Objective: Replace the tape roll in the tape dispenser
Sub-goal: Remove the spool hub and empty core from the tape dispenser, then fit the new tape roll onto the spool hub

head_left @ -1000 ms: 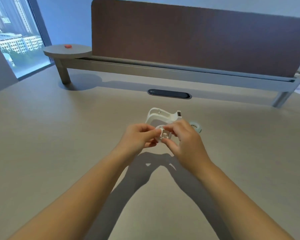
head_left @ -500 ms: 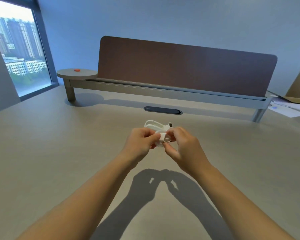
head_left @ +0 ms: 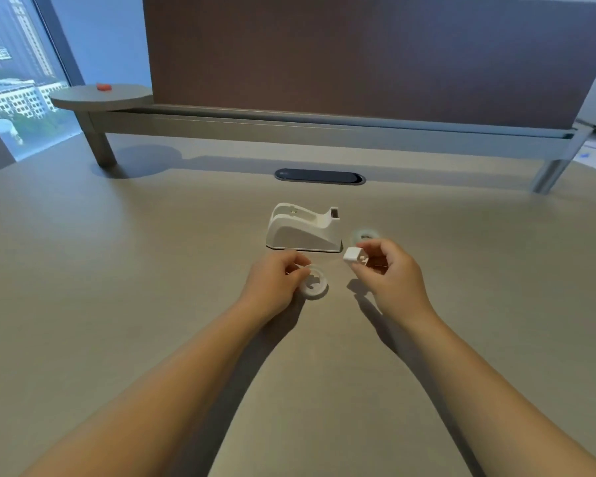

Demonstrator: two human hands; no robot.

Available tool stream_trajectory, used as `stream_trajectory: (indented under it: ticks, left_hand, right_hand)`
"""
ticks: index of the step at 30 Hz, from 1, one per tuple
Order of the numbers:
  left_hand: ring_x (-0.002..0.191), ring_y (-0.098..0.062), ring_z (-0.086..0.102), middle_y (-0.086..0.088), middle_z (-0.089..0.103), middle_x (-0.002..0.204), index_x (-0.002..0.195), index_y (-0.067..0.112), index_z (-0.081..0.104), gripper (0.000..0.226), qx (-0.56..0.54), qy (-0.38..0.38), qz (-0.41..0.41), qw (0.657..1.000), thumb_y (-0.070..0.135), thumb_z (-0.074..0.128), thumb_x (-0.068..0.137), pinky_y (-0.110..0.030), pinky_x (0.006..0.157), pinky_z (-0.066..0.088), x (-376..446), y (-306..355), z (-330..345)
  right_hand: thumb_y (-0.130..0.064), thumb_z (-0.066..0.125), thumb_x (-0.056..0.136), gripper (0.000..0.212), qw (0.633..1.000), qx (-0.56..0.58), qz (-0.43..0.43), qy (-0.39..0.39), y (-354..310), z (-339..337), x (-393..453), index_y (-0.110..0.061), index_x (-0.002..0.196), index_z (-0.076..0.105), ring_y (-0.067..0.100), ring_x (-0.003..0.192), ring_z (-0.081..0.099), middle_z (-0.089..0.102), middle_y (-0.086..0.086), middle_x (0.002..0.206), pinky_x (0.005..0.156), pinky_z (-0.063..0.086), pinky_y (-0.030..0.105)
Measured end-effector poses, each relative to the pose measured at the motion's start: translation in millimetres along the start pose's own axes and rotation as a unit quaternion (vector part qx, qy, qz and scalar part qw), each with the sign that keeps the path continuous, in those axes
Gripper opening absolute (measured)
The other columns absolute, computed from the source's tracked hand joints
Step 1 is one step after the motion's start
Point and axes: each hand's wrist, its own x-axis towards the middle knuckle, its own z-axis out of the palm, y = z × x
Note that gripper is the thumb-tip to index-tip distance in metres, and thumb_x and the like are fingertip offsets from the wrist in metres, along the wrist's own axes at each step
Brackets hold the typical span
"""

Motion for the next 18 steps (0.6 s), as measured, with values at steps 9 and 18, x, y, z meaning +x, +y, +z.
stream_trajectory:
  ticks: [9,18]
  left_hand:
    - [0.1,-0.034,0.052,-0.017,0.057,0.11,0.101,0.001,0.061,0.028,0.219,-0.004,0.071,0.973,0.014,0.039,0.089,-0.031,0.077,0.036,16,-8,10]
    - [0.12,-0.026,0.042,-0.012,0.046,0.133,0.123,0.009,0.049,0.036,0.212,-0.016,0.179,0.961,0.014,0.044,0.088,-0.029,0.098,0.033,32,47,46]
  right_hand:
    - [-0.011,0.059,0.081,0.022,0.998,-0.029,0.034,0.052,31,-19,19,-0.008,0.102,0.06,0.004,0.069,0.053,0.06,0.016,0.108,0.05,0.043,0.0]
    - [-0.009,0.057,0.082,0.022,0.992,-0.04,0.069,0.098,46,-60,34,-0.008,0.104,0.057,0.007,0.07,0.051,0.056,0.011,0.107,0.052,0.041,0.011]
